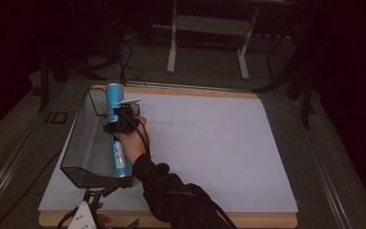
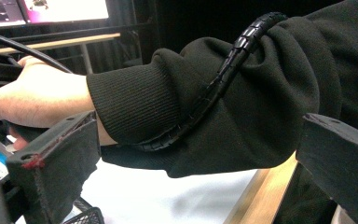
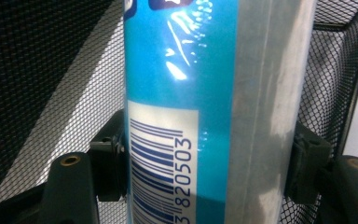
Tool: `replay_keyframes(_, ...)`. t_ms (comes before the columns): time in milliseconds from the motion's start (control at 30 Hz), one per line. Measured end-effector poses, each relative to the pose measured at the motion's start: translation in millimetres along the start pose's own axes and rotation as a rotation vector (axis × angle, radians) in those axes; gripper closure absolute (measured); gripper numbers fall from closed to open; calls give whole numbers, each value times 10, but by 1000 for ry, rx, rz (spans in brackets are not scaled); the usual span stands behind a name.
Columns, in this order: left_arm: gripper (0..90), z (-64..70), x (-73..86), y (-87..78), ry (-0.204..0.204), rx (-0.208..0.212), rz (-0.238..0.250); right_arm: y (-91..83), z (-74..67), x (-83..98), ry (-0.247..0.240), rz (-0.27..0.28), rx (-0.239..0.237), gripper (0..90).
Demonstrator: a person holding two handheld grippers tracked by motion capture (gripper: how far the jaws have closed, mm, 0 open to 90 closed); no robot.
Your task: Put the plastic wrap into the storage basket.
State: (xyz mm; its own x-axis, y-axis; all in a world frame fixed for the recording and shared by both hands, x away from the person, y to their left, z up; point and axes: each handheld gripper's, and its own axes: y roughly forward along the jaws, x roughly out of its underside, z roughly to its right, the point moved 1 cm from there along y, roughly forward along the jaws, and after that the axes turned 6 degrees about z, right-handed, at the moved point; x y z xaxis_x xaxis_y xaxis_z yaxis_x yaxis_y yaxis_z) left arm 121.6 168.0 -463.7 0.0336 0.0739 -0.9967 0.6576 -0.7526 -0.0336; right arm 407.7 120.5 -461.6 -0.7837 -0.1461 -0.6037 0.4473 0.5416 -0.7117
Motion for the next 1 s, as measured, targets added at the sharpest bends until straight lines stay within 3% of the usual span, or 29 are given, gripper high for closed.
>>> replay_keyframes(167, 6, 4, -1, -1, -1, 3, 0, 50, 16, 8, 14, -19, 26, 311)
replay_keyframes(367, 7, 7, 2, 5, -1, 9, -3, 145, 101, 51, 52, -58, 11, 303)
replay_keyframes(567, 7, 14, 5, 14, 2, 14, -9, 140, 100, 55, 27, -63, 9, 296)
replay_keyframes(733, 7, 12, 9, 20, 0, 16, -13, 133, 108, 30, -20, -103, -9, 270)
replay_keyframes(867, 6, 19, 11, 28, 0, 19, -17, 103, 107, 28, -73, -102, -44, 191)
replay_keyframes(967, 6, 21, 12, 30, 2, 20, -19, 41, 100, 11, -137, -86, -32, 185)
replay_keyframes(1000, 6, 22, 12, 31, 2, 21, -19, 41, 100, 11, -137, -86, -32, 185)
